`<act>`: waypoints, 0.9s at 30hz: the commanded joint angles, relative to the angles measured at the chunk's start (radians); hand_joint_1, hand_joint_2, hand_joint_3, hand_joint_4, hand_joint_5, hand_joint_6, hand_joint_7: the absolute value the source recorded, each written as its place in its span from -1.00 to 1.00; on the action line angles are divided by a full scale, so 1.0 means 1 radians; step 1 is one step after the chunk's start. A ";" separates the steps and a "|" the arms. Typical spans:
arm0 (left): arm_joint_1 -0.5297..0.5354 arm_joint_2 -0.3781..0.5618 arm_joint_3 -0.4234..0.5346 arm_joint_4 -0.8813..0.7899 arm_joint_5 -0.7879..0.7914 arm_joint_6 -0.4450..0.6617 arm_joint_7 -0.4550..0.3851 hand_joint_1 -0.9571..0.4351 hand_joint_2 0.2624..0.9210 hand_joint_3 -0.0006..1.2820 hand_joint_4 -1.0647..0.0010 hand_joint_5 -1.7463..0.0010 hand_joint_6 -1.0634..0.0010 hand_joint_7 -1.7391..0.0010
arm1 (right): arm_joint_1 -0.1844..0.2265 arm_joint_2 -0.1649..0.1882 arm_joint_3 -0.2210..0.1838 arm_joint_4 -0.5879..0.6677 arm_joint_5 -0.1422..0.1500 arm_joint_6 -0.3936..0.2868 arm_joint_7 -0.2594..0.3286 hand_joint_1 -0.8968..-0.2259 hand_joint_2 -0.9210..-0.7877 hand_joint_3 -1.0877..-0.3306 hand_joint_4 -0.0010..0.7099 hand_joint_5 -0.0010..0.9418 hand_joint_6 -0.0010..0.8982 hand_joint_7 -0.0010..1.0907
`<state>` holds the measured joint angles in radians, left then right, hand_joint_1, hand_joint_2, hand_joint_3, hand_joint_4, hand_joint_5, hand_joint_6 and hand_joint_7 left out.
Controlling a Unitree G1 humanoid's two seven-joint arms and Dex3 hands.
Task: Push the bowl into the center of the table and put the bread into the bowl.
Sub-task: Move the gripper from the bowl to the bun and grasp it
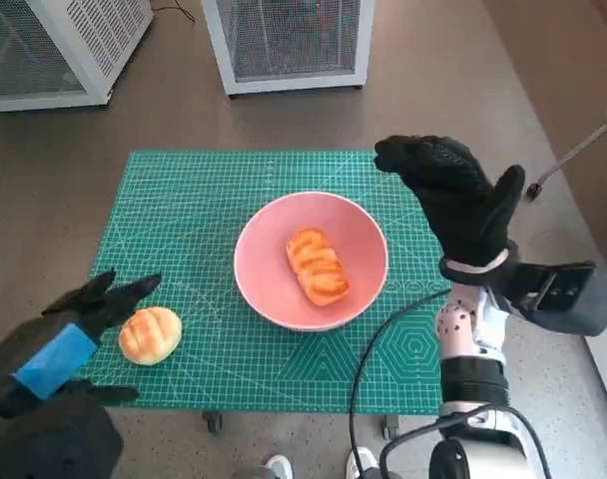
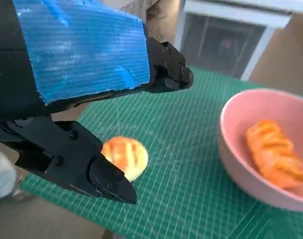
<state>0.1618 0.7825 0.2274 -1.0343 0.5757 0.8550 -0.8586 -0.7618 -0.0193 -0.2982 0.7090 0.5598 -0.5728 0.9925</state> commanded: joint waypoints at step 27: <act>-0.032 -0.129 -0.341 0.369 0.222 -0.071 0.311 0.24 0.57 -0.99 0.60 0.99 0.34 0.98 | 0.055 -0.016 0.012 -0.040 -0.003 0.020 -0.022 0.25 -1.00 0.65 0.08 -1.00 0.38 -0.99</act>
<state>0.1475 0.6669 -0.0960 -0.6972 0.7777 0.8033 -0.5723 -0.7281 -0.0305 -0.2922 0.6730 0.5634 -0.5629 0.9789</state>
